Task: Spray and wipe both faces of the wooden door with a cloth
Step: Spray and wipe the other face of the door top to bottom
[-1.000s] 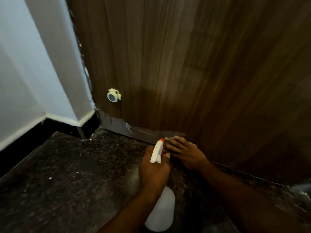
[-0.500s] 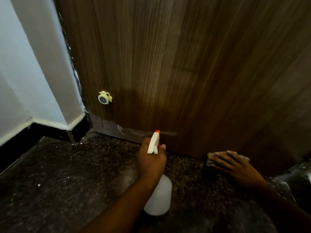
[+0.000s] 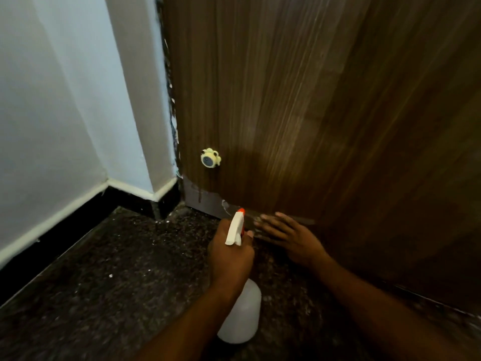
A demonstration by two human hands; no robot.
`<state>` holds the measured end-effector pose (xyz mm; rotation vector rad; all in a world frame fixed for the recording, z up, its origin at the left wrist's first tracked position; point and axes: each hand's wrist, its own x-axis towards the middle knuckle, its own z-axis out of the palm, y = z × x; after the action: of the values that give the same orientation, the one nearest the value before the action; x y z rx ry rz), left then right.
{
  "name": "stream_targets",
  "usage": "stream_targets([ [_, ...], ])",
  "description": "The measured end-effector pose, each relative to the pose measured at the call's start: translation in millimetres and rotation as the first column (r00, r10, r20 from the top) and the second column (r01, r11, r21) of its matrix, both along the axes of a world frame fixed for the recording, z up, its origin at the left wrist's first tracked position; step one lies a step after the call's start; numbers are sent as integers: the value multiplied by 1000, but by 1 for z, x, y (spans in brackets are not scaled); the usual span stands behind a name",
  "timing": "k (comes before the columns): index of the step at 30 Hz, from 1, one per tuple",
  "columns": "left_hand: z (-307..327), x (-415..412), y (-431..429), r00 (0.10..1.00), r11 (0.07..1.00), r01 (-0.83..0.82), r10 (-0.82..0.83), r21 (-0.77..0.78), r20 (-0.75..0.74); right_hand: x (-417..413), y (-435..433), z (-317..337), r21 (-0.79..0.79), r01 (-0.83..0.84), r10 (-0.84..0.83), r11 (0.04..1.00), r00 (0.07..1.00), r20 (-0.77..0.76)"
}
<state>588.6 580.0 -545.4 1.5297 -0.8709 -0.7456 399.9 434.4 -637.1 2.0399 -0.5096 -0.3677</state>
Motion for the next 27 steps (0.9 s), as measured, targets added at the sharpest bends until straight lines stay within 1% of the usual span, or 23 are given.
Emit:
stream_targets([
  [1,-1,6,-1,1000,1000,-13,13,6,5,39,-5,4,27,-12,12,1000,1000,8],
  [2,-2,13,-3,1000,1000,-28,28,9,3,72,-9,12,96,68,-69,993,998,10],
  [3,-4,21,-3,999,999,-44,44,6,0,102,-15,9,172,19,-37,985,994,103],
  [4,-5,29,-5,998,998,-57,57,-3,1,120,-15,12,256,36,-78,966,984,158],
  [7,-4,43,-7,997,997,-72,72,-2,-4,127,-15,7,195,8,-43,981,983,177],
  [8,-3,45,-10,997,997,-75,75,7,-11,114,-14,8,194,2,-36,981,985,169],
  [9,-2,48,-13,996,996,-85,86,14,-22,98,-13,10,157,-32,7,987,987,162],
  [10,-3,50,-17,995,995,-97,97,14,-35,76,-10,12,172,-26,1,985,990,144],
  [11,-4,51,-19,993,994,-106,107,16,-53,49,-6,13,146,-28,9,989,992,130],
  [13,-7,49,-22,993,995,-101,101,7,-68,-12,10,19,114,22,-32,993,995,89],
  [14,-7,45,-22,994,996,-89,89,0,-67,-43,19,24,103,52,-63,993,992,109],
  [16,-7,34,-21,996,998,-64,64,-6,-67,-92,36,39,71,113,-125,991,972,198],
  [18,-7,23,-20,997,999,-44,45,11,-56,-111,47,59,57,181,-190,982,946,262],
  [19,-7,19,-18,998,999,-31,32,20,-54,-112,48,62,64,185,-196,981,935,295],
  [21,-8,14,-15,997,999,-9,11,32,-76,-94,43,63,52,154,-162,987,932,325],
  [23,-9,17,-12,994,998,-28,34,55,-106,-53,27,53,24,83,-86,996,958,275],
  [24,-9,21,-10,992,997,-44,52,71,-117,-25,17,44,37,45,-53,998,971,232],
  [25,-8,26,-8,990,995,-52,63,90,-126,5,8,32,74,11,-24,997,982,188],
  [27,-8,39,-5,992,991,-72,84,116,-99,70,-5,8,193,8,-26,981,995,92],
])
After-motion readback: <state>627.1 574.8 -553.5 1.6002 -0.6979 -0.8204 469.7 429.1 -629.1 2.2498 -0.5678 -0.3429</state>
